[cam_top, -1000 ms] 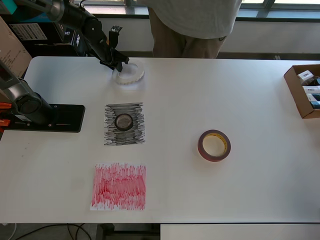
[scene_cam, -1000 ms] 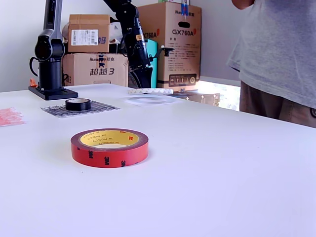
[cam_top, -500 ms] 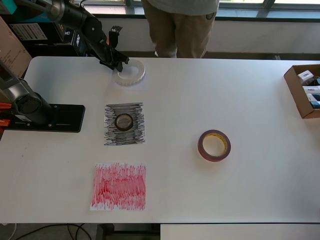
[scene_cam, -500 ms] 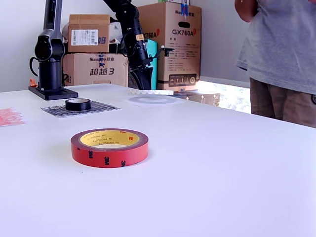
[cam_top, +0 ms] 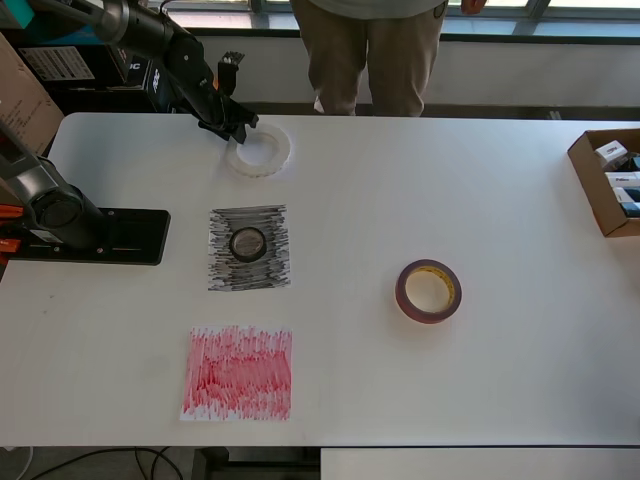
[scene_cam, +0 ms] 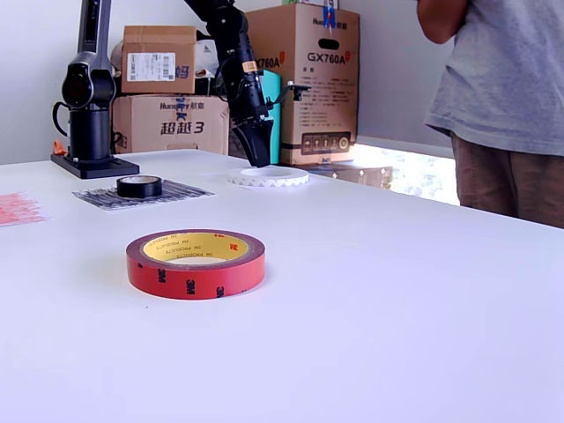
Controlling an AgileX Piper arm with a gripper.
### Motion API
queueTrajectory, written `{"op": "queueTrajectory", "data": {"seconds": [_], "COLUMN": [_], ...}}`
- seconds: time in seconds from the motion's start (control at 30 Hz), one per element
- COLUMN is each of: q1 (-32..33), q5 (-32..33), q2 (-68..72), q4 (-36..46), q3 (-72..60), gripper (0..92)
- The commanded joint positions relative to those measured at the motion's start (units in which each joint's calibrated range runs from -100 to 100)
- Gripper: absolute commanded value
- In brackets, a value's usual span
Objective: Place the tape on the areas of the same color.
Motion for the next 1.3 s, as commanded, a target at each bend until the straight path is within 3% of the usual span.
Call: {"op": "queueTrajectory", "data": {"seconds": [0.0, 0.33, 0.67, 0.93, 1.27], "q1": [0.3, -1.3, -16.3, -28.1, -37.6], "q5": [2.3, 11.1, 21.4, 23.8, 23.5], "q2": [-2.7, -18.2, -21.1, -12.8, -1.5], "q4": [0.6, 1.3, 2.2, 23.6, 27.6], "q3": [-1.1, -1.2, -11.5, -30.6, -43.1], "gripper": [38.8, 38.8, 38.7, 38.7, 38.6]}}
